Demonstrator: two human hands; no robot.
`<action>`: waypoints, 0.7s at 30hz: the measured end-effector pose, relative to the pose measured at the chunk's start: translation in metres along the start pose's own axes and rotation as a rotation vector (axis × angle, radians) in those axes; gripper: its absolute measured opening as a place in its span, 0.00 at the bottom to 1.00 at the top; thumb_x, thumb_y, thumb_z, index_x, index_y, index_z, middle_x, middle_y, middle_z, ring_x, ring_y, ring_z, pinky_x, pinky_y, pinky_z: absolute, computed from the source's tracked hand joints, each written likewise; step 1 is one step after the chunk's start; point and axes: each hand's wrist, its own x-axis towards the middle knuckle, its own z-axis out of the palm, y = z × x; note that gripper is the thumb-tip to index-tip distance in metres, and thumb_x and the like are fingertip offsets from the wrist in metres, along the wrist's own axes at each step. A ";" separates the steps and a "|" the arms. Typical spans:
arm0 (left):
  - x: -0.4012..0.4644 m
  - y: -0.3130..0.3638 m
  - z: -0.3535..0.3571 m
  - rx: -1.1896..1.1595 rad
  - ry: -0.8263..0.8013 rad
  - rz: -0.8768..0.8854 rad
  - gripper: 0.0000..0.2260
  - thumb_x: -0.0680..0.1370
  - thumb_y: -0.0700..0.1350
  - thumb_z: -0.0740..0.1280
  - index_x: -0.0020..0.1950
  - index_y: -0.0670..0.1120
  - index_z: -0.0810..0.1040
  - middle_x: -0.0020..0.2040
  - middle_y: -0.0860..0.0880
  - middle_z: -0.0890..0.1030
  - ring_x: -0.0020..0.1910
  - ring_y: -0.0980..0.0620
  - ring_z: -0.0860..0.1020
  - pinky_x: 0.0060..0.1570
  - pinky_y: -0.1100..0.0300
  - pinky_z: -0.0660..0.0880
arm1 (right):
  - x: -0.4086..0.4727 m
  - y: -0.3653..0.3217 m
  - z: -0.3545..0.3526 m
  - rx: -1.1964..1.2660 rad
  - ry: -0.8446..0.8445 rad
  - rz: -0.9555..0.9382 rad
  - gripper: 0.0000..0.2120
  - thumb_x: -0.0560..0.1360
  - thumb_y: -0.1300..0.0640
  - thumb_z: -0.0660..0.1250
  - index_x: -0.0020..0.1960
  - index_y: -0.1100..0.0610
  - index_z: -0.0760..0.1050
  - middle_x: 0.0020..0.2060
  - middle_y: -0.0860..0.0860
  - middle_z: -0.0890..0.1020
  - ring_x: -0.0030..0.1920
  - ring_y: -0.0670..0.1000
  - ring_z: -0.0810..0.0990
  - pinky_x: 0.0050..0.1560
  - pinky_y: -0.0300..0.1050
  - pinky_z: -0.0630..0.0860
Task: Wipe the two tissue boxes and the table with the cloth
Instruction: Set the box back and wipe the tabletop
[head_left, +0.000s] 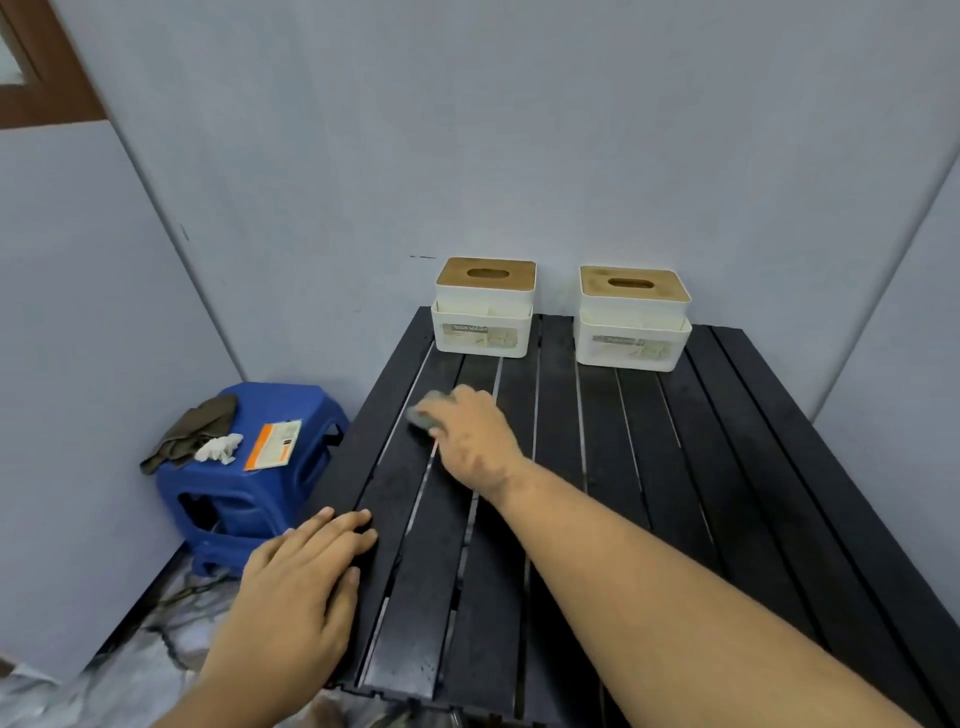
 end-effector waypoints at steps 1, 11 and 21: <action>0.001 0.001 0.000 -0.002 0.006 0.000 0.20 0.78 0.57 0.51 0.63 0.62 0.78 0.69 0.71 0.69 0.73 0.61 0.66 0.64 0.56 0.64 | -0.007 -0.013 0.003 0.005 -0.054 -0.121 0.15 0.81 0.56 0.62 0.66 0.45 0.75 0.55 0.55 0.74 0.54 0.58 0.72 0.54 0.53 0.72; 0.003 -0.001 0.001 0.024 0.001 0.019 0.21 0.78 0.56 0.51 0.64 0.59 0.78 0.70 0.63 0.73 0.74 0.55 0.68 0.65 0.50 0.67 | -0.126 0.202 -0.107 -0.247 0.186 0.621 0.14 0.81 0.57 0.59 0.63 0.45 0.73 0.54 0.55 0.75 0.55 0.62 0.75 0.51 0.54 0.75; 0.003 0.005 0.002 0.038 0.036 0.036 0.13 0.81 0.44 0.65 0.64 0.54 0.79 0.69 0.56 0.77 0.72 0.49 0.72 0.62 0.47 0.68 | -0.320 0.153 -0.118 -0.231 0.383 0.502 0.19 0.75 0.59 0.71 0.60 0.40 0.75 0.42 0.49 0.76 0.39 0.60 0.77 0.40 0.52 0.78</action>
